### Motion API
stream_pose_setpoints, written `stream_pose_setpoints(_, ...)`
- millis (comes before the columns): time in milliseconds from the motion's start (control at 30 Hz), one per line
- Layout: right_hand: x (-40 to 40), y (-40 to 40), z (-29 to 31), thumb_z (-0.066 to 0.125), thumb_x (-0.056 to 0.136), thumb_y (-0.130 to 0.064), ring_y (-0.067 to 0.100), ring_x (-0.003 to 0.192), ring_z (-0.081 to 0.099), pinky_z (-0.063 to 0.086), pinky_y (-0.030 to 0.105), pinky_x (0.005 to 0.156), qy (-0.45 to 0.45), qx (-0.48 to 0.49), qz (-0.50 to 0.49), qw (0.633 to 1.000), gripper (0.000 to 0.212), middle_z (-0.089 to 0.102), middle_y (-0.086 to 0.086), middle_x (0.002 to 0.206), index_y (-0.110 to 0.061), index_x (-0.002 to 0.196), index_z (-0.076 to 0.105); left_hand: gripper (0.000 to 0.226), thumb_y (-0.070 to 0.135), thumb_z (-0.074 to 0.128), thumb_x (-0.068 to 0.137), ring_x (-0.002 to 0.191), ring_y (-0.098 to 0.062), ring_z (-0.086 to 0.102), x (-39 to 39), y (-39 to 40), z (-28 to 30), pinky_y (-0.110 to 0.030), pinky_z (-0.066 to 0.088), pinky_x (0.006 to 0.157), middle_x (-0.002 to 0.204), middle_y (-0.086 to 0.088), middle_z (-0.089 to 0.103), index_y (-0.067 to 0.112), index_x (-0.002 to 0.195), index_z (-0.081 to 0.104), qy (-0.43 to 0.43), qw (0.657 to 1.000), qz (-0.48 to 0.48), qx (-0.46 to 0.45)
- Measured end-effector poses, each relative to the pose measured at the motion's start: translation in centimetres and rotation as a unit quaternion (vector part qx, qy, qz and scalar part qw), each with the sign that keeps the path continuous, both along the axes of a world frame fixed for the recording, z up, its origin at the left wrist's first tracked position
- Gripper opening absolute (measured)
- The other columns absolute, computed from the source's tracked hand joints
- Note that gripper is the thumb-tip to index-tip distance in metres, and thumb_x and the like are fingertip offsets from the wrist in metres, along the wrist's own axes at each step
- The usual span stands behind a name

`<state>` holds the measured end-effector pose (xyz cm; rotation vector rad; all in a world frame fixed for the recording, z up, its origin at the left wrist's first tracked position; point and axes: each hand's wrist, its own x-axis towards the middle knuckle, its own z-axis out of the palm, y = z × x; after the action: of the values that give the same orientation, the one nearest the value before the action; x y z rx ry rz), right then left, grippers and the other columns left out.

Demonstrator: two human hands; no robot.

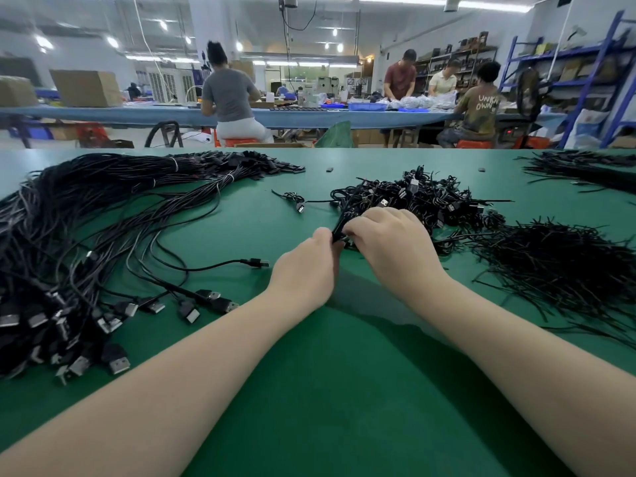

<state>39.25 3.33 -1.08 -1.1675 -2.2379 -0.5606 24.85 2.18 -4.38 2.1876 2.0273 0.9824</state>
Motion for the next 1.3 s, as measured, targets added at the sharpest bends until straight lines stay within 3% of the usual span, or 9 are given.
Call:
stream_pose_setpoints(133, -0.3, -1.0, 0.4, 0.067, 0.081, -0.003, 0.031, 0.082, 0.063, 0.047, 0.038, 0.073, 0.03, 0.008, 0.053, 0.998, 0.012, 0.068, 0.007, 0.086, -0.011, 0.09, 0.068, 0.02, 0.035, 0.03, 0.102, 0.081, -0.036, 0.059, 0.1, 0.4, -0.3, -0.035, 0.031, 0.063, 0.083, -0.004, 0.053, 0.018, 0.092, 0.029, 0.089, 0.996, 0.023, 0.007)
stream_pose_setpoints(267, -0.5, -1.3, 0.9, 0.058, 0.091, -0.015, 0.03, 0.089, 0.061, 0.045, 0.039, 0.078, 0.018, -0.025, 0.083, 0.996, 0.012, 0.069, 0.006, 0.092, -0.012, 0.096, 0.069, 0.025, 0.025, 0.027, 0.1, 0.097, -0.028, 0.062, 0.0, 0.6, -0.4, -0.032, 0.031, 0.066, 0.109, -0.004, 0.056, 0.016, 0.118, 0.042, 0.198, 0.979, 0.046, -0.008)
stream_pose_setpoints(433, -0.4, -1.4, 1.9, 0.061, 0.088, -0.017, 0.02, 0.087, 0.061, 0.048, 0.036, 0.075, 0.117, -0.098, 0.11, 0.982, 0.013, 0.069, -0.001, 0.092, -0.02, 0.096, 0.071, 0.032, 0.027, 0.023, 0.101, 0.098, -0.024, 0.064, 0.5, 0.5, -0.1, -0.03, 0.029, 0.064, 0.114, -0.003, 0.058, 0.014, 0.124, 0.041, 0.262, 0.962, 0.07, -0.028)
stream_pose_setpoints(567, -0.4, -1.3, 2.5, 0.062, 0.088, -0.02, 0.015, 0.089, 0.062, 0.051, 0.037, 0.079, 0.1, -0.151, 0.115, 0.977, 0.013, 0.071, -0.006, 0.092, -0.024, 0.095, 0.072, 0.042, 0.017, 0.021, 0.096, 0.1, -0.021, 0.063, 0.8, 0.4, 0.0, -0.028, 0.015, 0.048, 0.12, 0.0, 0.055, 0.017, 0.133, 0.04, 0.319, 0.945, 0.063, -0.023)
stream_pose_setpoints(667, -0.5, -1.3, 2.5, 0.065, 0.086, -0.019, 0.009, 0.08, 0.062, 0.052, 0.033, 0.077, 0.125, -0.169, 0.12, 0.97, 0.011, 0.071, -0.009, 0.084, -0.022, 0.093, 0.073, 0.041, 0.012, 0.027, 0.097, 0.102, -0.019, 0.061, 0.7, 0.0, 0.2, -0.027, 0.012, 0.047, 0.118, 0.0, 0.053, 0.019, 0.136, 0.037, 0.325, 0.945, 0.039, -0.01)
stream_pose_setpoints(833, -0.1, -1.2, 3.0, 0.067, 0.084, -0.013, -0.009, 0.059, 0.06, 0.039, 0.003, 0.06, 0.172, -0.241, 0.135, 0.946, 0.01, 0.068, -0.015, 0.07, -0.021, 0.087, 0.073, 0.043, 0.023, 0.021, 0.099, 0.101, -0.024, 0.062, 0.6, 0.0, 0.4, -0.03, 0.018, 0.051, 0.118, -0.002, 0.055, 0.018, 0.139, 0.035, 0.324, 0.946, 0.031, -0.004)
stream_pose_setpoints(933, 0.0, -1.3, 3.1, 0.068, 0.083, -0.011, -0.009, 0.053, 0.059, 0.038, 0.001, 0.054, 0.197, -0.266, 0.142, 0.933, 0.011, 0.067, -0.014, 0.066, -0.021, 0.084, 0.072, 0.04, 0.029, 0.021, 0.101, 0.102, -0.026, 0.062, 0.5, -0.1, 0.3, -0.031, 0.027, 0.063, 0.118, -0.003, 0.056, 0.016, 0.136, 0.036, 0.298, 0.954, 0.027, 0.004)
stream_pose_setpoints(1133, 0.0, -1.3, 2.5, 0.068, 0.083, -0.016, -0.009, 0.06, 0.058, 0.036, 0.003, 0.058, 0.208, -0.269, 0.131, 0.931, 0.016, 0.069, -0.015, 0.069, -0.031, 0.079, 0.068, 0.046, 0.007, 0.036, 0.09, 0.094, -0.028, 0.061, 0.3, -0.4, 0.0, -0.032, 0.026, 0.06, 0.114, -0.007, 0.052, 0.012, 0.136, 0.036, 0.308, 0.951, 0.027, 0.021)
stream_pose_setpoints(1300, -0.1, -1.2, 2.5, 0.07, 0.082, -0.017, -0.008, 0.061, 0.059, 0.038, 0.004, 0.058, 0.211, -0.239, 0.137, 0.938, 0.016, 0.066, -0.018, 0.066, -0.031, 0.077, 0.068, 0.038, 0.015, 0.029, 0.097, 0.094, -0.028, 0.061, 0.2, -0.2, -0.2, -0.033, 0.025, 0.058, 0.114, -0.006, 0.054, 0.012, 0.134, 0.035, 0.307, 0.951, 0.023, 0.038)
